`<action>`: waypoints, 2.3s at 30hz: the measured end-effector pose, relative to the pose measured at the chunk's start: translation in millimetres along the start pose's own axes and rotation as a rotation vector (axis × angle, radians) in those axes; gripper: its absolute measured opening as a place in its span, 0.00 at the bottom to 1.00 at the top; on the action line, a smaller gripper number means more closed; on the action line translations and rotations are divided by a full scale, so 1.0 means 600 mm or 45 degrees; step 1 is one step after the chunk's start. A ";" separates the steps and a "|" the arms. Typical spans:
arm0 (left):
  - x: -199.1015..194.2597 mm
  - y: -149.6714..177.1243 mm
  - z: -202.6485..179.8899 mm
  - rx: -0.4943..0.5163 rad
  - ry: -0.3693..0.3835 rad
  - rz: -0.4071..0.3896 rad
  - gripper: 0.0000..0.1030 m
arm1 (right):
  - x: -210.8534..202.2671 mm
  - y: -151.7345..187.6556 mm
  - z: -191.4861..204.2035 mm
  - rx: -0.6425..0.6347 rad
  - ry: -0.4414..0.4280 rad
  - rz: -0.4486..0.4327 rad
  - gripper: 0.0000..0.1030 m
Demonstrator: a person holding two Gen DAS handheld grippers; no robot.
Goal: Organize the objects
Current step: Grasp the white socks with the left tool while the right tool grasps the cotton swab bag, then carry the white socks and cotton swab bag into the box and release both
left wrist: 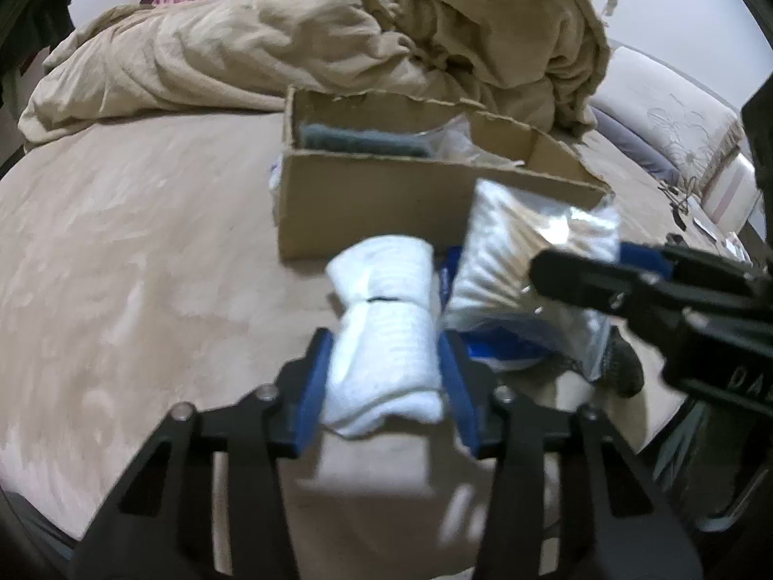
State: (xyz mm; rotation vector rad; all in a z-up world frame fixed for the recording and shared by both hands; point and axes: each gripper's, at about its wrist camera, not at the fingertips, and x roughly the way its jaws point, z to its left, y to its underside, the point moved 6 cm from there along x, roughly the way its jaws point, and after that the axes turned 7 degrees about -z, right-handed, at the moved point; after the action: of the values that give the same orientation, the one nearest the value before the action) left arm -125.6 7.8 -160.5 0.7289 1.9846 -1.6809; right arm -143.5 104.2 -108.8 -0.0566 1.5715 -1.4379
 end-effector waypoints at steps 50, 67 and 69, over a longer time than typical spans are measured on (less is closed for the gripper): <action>-0.092 -0.176 0.006 -0.019 0.052 -0.266 0.29 | -0.085 0.004 -0.211 0.231 0.370 -0.041 0.54; -0.131 -0.161 -0.005 -0.025 0.067 -0.276 0.29 | -0.012 0.065 -0.217 0.139 0.388 0.119 0.41; -0.133 -0.161 -0.007 -0.025 0.069 -0.281 0.29 | -0.020 0.060 -0.217 0.175 0.336 0.080 0.39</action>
State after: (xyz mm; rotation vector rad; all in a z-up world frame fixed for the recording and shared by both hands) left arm -126.8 -9.2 -36.3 0.5712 2.1846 -1.7788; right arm -202.4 218.8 -151.5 0.2716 1.6634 -1.5476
